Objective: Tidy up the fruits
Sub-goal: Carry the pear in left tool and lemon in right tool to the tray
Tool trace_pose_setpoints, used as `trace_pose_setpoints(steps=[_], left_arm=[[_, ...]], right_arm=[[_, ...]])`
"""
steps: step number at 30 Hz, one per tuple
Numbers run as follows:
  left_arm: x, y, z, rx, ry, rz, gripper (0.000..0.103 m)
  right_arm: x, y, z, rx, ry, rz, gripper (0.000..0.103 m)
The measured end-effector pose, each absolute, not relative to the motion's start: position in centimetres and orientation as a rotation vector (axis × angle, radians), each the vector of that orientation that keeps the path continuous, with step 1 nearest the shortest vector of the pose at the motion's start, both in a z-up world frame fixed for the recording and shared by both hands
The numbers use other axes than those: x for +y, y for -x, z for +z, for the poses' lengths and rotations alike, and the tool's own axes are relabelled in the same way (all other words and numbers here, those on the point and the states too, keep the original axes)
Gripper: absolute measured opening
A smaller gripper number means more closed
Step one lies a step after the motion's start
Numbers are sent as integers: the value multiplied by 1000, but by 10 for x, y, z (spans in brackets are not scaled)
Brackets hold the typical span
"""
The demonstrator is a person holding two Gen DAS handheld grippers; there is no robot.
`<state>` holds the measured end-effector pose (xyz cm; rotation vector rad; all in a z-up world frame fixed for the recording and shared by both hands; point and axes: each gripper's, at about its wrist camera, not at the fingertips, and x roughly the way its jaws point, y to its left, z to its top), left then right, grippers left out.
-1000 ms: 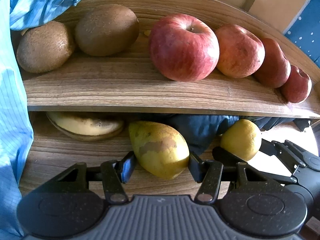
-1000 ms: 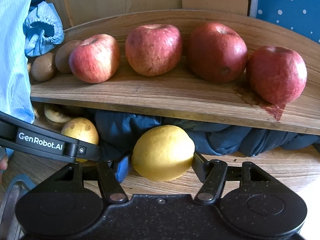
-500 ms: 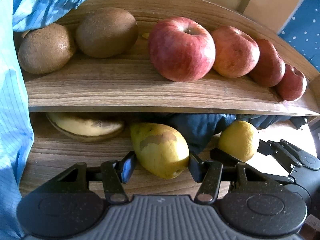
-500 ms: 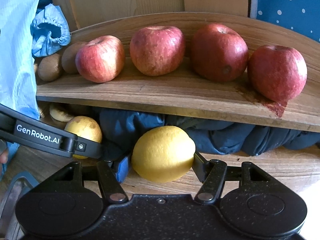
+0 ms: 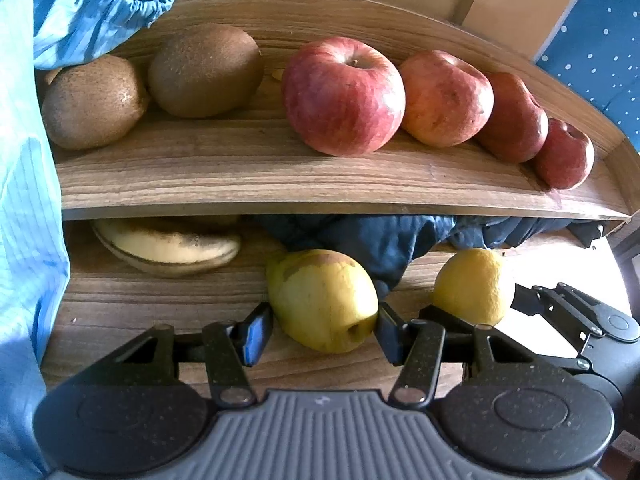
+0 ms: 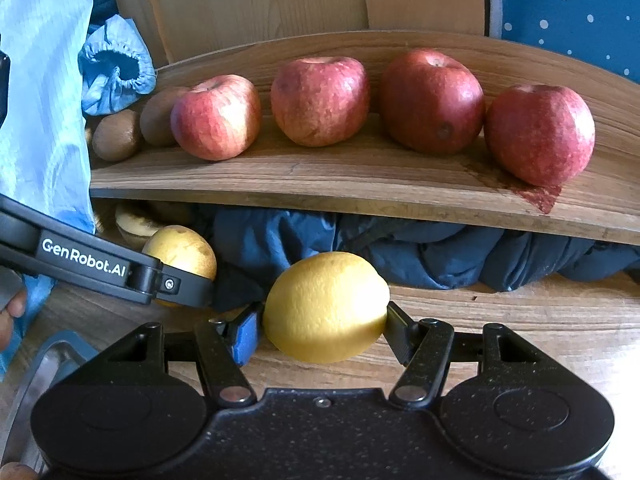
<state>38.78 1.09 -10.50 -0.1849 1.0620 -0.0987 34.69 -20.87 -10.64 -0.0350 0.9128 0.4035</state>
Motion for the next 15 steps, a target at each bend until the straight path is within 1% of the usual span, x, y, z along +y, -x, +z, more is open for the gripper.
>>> trace_pose_setpoints(steps=[15], left_arm=[[12, -391, -106, 1080, 221, -85, 60]], right_arm=[[-203, -341, -104, 915, 35, 401, 65]])
